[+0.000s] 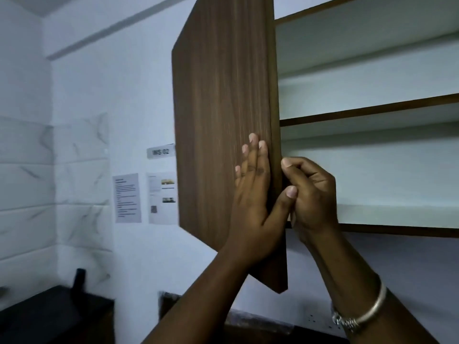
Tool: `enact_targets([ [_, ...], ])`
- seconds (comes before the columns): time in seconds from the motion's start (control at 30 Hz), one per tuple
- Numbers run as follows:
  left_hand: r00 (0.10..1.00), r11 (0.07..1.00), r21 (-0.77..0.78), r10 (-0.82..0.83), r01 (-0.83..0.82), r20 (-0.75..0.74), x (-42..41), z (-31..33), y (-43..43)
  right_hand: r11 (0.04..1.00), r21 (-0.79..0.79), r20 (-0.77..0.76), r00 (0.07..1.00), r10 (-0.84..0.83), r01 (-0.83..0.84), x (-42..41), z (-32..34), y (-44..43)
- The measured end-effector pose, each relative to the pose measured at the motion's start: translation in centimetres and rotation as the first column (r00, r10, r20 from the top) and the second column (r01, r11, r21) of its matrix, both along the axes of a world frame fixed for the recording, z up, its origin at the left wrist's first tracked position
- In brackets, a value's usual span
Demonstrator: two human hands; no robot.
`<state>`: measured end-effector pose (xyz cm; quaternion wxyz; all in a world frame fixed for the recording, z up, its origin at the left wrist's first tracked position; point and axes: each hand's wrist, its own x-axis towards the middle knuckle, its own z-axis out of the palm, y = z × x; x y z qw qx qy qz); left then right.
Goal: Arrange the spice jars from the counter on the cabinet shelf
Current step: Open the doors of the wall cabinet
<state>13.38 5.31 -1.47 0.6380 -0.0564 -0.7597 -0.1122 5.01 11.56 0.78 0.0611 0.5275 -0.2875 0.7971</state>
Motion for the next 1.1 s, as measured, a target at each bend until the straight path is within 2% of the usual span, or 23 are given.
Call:
enact_targets([
  [0.2, 0.989, 0.979, 0.15, -0.146, 0.141, 0.026, 10.6, 0.4, -0.8, 0.986, -0.123, -0.137, 0.986, 0.091, -0.108, 8.4, -1.2, -2.9],
  [0.27, 0.983, 0.951, 0.249, -0.18, 0.183, -0.036, 14.3, 0.4, -1.2, 0.983, -0.141, -0.206, 0.974, 0.091, -0.121, 11.3, -1.6, -4.7],
  [0.33, 0.97, 0.914, 0.329, -0.206, 0.238, -0.128, 17.3, 0.4, -1.8, 0.982, -0.181, -0.285, 0.958, 0.005, -0.058, 14.0, -1.5, -6.3],
  [0.43, 0.97, 0.897, 0.394, -0.124, 0.2, -0.211, 22.3, 0.8, -3.5, 0.973, -0.231, -0.386, 0.92, -0.069, -0.025, 18.6, -1.0, -9.3],
  [0.57, 0.977, 0.877, 0.473, 0.015, 0.088, -0.211, 28.2, 1.5, -6.6, 0.989, -0.103, -0.492, 0.87, 0.038, -0.102, 23.9, -0.4, -13.7],
  [0.7, 0.973, 0.804, 0.595, 0.121, 0.021, -0.197, 32.4, 1.7, -11.2, 0.994, 0.039, -0.533, 0.839, 0.109, -0.105, 27.7, 0.4, -17.4],
  [0.87, 0.974, 0.723, 0.685, 0.076, 0.093, -0.212, 34.9, 2.0, -15.3, 0.974, 0.185, -0.47, 0.859, 0.204, -0.13, 30.1, 1.2, -20.6],
  [1.1, 0.977, 0.721, 0.683, 0.044, 0.115, -0.211, 35.7, 1.7, -17.2, 0.977, 0.166, -0.439, 0.876, 0.197, -0.136, 30.7, 0.9, -21.7],
])
